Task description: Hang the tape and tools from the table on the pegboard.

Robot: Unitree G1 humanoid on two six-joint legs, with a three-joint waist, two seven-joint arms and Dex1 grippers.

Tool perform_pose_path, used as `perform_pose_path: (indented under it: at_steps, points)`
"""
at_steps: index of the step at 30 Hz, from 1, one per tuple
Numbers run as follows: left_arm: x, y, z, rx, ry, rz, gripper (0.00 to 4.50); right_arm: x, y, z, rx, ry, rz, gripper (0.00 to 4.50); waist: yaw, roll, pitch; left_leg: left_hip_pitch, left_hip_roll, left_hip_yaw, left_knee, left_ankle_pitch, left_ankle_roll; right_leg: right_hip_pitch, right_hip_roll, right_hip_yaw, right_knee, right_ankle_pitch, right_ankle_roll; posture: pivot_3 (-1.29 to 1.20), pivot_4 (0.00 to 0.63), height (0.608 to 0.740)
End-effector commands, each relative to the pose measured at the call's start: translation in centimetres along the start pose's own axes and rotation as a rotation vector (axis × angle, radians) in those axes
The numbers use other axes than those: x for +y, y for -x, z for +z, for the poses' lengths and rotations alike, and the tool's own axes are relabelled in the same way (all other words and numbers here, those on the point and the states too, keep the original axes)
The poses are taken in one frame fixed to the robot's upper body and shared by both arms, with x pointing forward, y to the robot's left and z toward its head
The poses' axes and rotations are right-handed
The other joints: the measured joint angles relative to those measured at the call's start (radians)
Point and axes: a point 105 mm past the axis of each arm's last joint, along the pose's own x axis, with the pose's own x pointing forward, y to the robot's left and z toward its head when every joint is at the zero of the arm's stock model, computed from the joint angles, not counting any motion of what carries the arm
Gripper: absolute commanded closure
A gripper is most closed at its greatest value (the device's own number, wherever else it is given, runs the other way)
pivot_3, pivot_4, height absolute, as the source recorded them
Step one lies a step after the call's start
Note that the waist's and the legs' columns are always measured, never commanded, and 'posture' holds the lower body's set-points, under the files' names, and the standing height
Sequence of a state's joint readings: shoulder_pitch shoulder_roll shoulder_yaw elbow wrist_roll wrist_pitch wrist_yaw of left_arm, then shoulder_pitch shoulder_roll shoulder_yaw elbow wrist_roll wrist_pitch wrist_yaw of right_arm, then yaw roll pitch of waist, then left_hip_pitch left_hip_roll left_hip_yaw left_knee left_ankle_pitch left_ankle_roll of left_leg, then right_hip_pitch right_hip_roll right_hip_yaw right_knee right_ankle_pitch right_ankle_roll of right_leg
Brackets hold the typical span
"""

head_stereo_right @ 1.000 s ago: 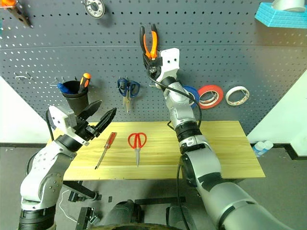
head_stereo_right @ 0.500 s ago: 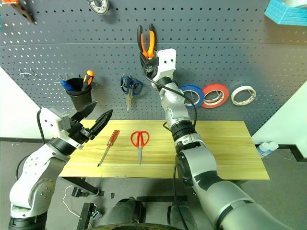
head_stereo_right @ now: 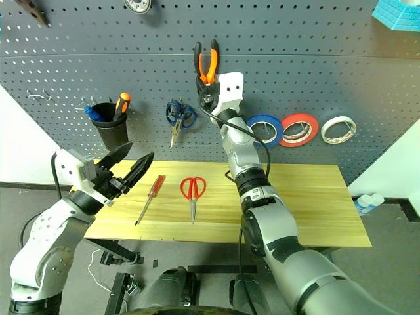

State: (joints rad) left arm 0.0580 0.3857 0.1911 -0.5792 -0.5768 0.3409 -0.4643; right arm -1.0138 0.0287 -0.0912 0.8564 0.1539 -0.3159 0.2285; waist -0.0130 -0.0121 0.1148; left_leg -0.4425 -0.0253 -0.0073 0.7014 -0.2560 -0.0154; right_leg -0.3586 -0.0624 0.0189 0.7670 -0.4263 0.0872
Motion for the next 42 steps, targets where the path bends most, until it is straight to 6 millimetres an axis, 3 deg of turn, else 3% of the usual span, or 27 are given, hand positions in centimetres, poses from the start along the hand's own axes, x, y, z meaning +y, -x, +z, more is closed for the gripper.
perform_pose_path:
  at_steps: [1,19,40,42]
  points:
    - [-0.2,-0.5,0.6,-0.04,-0.02,-0.017,0.99,-0.5,-0.7,3.1,-0.101,0.038,-0.008,2.44,0.0,0.0,0.0,0.0,0.0,0.0,0.0,0.0,0.0,0.0,0.0,0.0,0.0,0.0,0.0,0.04,0.075,0.68]
    - [-0.4,-2.0,-0.2,-0.065,0.006,-0.052,0.99,-2.9,0.5,3.6,-0.073,0.119,-0.048,2.44,-0.018,-0.001,-0.001,-0.001,0.0,0.001,0.0,0.002,0.0,0.0,0.0,0.0,0.0,0.0,0.0,-0.02,0.044,0.68]
    - [-0.4,-2.0,-0.5,-0.056,0.012,-0.051,0.99,-1.7,1.3,2.5,-0.021,0.068,-0.027,2.44,-0.031,-0.001,-0.001,-0.002,0.0,0.001,-0.001,0.002,0.0,0.0,0.0,0.0,0.0,0.0,0.0,-0.03,0.05,0.68]
    - [-0.4,-2.0,-0.5,-0.056,0.012,-0.049,0.99,-1.4,1.3,2.5,-0.017,0.047,-0.022,1.73,-0.031,-0.001,-0.001,-0.002,0.0,0.001,-0.001,0.002,0.0,0.0,0.0,0.0,0.0,0.0,0.0,-0.03,0.051,0.68]
